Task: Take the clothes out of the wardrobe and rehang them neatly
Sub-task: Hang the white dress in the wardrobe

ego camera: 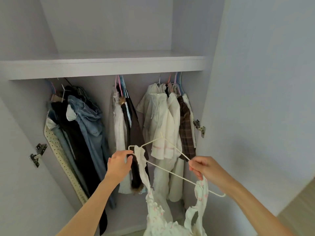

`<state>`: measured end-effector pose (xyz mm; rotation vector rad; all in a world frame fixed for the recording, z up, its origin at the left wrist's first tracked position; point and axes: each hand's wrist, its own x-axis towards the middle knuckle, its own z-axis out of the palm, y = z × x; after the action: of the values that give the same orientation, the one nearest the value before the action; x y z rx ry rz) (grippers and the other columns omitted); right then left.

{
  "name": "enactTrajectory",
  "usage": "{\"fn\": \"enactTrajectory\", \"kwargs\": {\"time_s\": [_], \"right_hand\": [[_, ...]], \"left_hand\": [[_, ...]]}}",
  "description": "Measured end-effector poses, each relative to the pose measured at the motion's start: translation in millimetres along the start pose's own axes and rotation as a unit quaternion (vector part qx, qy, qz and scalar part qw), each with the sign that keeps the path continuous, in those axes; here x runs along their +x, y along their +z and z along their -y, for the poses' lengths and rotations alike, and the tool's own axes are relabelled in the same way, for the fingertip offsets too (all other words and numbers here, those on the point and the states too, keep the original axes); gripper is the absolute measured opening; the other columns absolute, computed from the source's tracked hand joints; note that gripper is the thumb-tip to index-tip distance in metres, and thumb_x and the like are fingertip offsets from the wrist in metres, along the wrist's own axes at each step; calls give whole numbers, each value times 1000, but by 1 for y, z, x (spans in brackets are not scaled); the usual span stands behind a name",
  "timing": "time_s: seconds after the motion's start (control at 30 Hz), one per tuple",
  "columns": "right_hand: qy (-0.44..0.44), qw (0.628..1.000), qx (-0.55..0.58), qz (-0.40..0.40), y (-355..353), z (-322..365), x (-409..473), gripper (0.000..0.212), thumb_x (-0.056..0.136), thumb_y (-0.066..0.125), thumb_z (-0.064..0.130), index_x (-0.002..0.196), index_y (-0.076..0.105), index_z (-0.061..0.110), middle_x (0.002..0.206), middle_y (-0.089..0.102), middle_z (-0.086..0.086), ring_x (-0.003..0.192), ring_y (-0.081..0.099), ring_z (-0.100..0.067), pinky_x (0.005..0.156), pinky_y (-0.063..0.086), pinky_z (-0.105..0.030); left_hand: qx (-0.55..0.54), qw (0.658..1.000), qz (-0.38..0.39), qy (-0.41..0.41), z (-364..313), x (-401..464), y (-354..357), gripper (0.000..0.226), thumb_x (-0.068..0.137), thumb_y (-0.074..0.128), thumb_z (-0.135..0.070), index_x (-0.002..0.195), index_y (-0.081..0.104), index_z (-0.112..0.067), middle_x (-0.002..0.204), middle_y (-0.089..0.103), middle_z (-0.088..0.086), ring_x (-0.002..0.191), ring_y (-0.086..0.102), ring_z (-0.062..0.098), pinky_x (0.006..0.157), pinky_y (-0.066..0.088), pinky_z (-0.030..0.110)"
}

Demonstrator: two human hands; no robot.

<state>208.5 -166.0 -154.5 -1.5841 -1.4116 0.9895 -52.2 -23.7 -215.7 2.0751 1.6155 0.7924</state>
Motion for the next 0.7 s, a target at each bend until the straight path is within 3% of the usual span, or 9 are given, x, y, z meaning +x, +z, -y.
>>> {"fn": "enactTrajectory", "kwargs": {"time_s": [0.2, 0.33, 0.4, 0.57, 0.7], "right_hand": [[59, 994, 45, -82, 22, -31, 12, 34, 96, 49, 14, 63, 55, 6, 44, 42, 0, 49, 40, -15, 69, 44, -23], [73, 989, 53, -119, 32, -38, 39, 36, 95, 48, 11, 60, 51, 5, 49, 39, -7, 43, 42, -6, 63, 39, -20], [70, 988, 64, -121, 36, -38, 59, 37, 96, 48, 12, 59, 50, 8, 47, 39, -3, 46, 40, -10, 62, 39, -20], [50, 983, 119, -129, 36, -26, 118, 39, 96, 46, 10, 58, 49, 11, 48, 38, 1, 50, 36, -14, 59, 37, -16], [18, 983, 150, -107, 37, -3, 165, 32, 96, 44, 9, 66, 53, 11, 50, 39, 3, 51, 36, -13, 60, 34, -24]], "left_hand": [[9, 998, -37, 48, 12, 18, -11, 25, 92, 49, -9, 111, 64, -16, 111, 62, 5, 106, 54, 28, 97, 38, 56], [39, 993, -63, 92, 15, 45, -18, 26, 92, 48, -6, 112, 64, -11, 114, 61, 8, 116, 49, 27, 101, 37, 46], [64, 990, -61, 108, 12, 61, -14, 27, 93, 47, -8, 116, 62, -10, 121, 58, 9, 123, 43, 27, 104, 32, 43], [164, 980, -12, 114, -1, 113, 2, 36, 98, 41, -19, 133, 48, -18, 147, 34, 3, 142, 12, 23, 113, 8, 47], [281, 952, 6, 124, -13, 154, 9, 44, 99, 35, -28, 143, 32, -25, 154, 19, -1, 144, 1, 22, 113, 2, 51]]}}
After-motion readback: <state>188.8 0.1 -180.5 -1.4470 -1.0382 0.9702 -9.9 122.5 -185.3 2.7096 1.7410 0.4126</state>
